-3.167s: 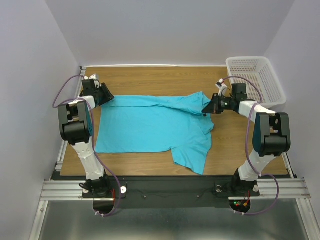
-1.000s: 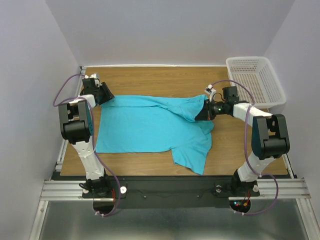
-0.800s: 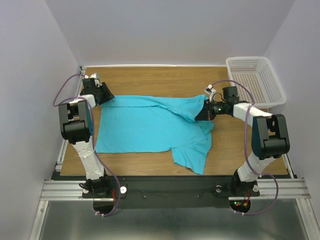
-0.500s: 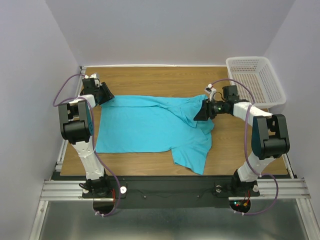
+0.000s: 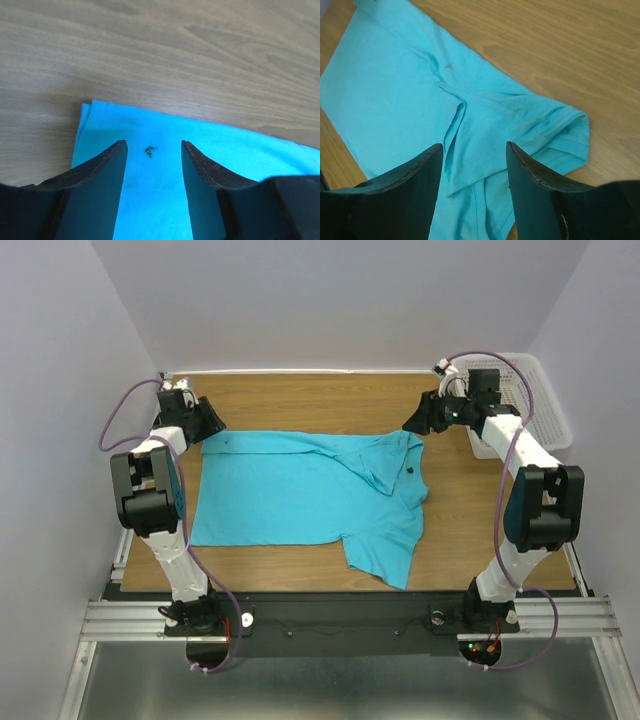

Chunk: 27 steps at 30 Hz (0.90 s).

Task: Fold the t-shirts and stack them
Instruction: Fold the tshirt

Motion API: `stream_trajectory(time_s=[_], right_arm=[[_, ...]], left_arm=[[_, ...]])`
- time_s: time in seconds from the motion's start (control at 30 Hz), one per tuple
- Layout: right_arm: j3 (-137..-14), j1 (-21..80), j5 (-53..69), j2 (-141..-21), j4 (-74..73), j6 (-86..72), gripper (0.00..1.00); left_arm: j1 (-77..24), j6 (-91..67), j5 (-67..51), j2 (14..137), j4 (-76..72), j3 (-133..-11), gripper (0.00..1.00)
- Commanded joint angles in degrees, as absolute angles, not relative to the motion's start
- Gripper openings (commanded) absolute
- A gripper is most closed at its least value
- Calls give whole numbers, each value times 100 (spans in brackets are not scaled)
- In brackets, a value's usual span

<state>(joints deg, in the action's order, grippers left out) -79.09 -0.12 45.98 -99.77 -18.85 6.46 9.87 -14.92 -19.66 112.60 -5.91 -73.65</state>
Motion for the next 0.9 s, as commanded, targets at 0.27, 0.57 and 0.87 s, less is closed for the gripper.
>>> stream_trajectory(time_s=[0.27,0.57,0.87], right_arm=[[-7998,1115,4492,-10704,-2856,1327,58],[-8998,1740,3499,-11680,-3067,1169,58],[-9501,1845,3225,-12207,-3120,993,55]], left_arm=[[1081,-1485,-1644,8757,-1001,-6971,70],[1459,-2109,-2381,7279,-1222,-5521,75],[1468,-2101,-2522,6549,-1020,-4922,75]])
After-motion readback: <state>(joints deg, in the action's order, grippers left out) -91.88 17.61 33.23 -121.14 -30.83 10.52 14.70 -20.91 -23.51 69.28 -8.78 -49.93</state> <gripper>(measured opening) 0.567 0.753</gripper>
